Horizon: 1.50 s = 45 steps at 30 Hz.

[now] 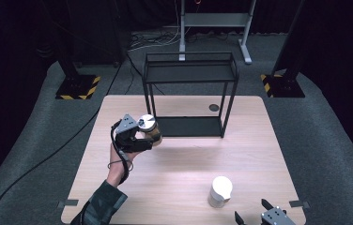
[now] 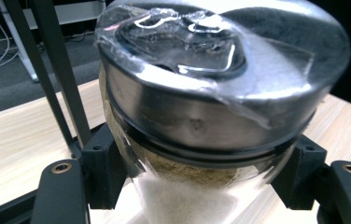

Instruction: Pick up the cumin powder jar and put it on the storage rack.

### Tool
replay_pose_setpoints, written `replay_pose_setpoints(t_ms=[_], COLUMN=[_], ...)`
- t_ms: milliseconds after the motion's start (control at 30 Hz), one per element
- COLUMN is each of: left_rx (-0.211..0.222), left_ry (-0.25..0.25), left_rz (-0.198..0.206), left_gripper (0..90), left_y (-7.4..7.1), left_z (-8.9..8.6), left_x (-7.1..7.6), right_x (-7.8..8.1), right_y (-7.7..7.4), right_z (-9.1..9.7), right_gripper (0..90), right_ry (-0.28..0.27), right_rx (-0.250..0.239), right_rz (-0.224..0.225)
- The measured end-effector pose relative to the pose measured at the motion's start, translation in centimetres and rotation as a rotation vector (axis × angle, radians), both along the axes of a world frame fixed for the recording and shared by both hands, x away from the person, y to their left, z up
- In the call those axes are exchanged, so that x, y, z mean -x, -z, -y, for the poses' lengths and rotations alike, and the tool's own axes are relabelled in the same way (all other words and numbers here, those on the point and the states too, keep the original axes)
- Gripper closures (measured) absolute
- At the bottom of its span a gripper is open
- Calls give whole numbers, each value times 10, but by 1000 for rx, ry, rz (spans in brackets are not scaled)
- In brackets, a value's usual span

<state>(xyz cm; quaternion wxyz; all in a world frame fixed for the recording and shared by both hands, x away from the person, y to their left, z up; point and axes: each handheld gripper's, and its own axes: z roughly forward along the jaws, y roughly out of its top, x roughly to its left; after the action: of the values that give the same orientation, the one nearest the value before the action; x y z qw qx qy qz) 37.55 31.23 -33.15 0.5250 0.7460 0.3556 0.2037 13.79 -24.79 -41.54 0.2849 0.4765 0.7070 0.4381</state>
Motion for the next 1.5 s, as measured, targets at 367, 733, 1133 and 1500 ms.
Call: replay_pose_setpoints(t_ms=[367, 733, 1133, 1500], left_rx=[-25, -30, -32, -51], left_ry=[17, 37, 46, 54], left_rz=[13, 14, 43, 64], left_gripper=[307, 307, 306, 307], left_y=[-17, -28, -51, -70], left_z=[7, 11, 17, 25], left_x=[-10, -20, -30, -38], right_x=[3, 1, 1, 1], right_y=[1, 2, 3, 3], right_z=[4, 6, 7, 9], right_gripper=[0, 0, 0, 0], right_ry=[11, 12, 10, 12], right_rx=[0, -15, -17, -27], right_rz=[11, 3, 2, 0])
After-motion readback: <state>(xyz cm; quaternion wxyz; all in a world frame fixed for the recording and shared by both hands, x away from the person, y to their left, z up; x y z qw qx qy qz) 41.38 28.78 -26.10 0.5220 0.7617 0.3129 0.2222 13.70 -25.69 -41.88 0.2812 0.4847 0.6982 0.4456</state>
